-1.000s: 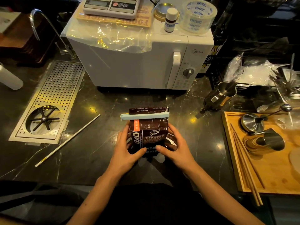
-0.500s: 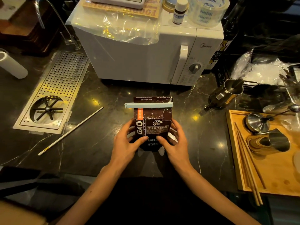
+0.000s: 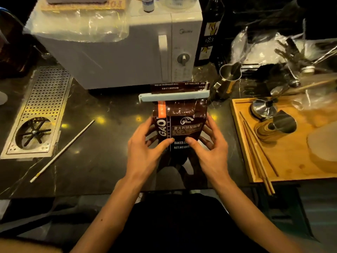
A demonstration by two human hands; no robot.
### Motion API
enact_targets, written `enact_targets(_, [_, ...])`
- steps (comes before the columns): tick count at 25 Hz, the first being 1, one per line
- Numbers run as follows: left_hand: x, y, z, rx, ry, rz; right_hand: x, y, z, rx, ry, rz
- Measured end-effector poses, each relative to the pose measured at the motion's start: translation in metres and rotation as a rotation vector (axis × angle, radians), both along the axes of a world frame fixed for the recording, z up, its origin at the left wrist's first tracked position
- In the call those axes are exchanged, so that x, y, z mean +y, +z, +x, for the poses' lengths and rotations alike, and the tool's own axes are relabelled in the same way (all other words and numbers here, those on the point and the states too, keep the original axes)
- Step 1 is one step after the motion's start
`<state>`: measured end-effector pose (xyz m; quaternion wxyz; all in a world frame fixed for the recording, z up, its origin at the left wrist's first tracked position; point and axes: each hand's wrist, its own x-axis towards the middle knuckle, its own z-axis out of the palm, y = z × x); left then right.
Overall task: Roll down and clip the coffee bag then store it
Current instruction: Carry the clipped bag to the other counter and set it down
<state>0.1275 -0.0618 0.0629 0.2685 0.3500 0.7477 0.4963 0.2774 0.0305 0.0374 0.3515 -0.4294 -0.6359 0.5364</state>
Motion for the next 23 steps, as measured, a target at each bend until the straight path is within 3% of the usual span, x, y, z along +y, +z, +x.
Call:
enact_targets(7, [0.022,0.012,0.070,-0.012,-0.116,0.065,-0.003,0.014,0.081,0.031,-0.175,0.031])
enact_targets(13, [0.024,0.020,0.088,-0.036,-0.421,0.141,-0.054,0.029,0.110,0.073,-0.534,0.134])
enact_targets(23, [-0.002,0.028,0.152,-0.297,-0.890,0.143,-0.167,0.051,0.148,-0.018,-1.068,0.166])
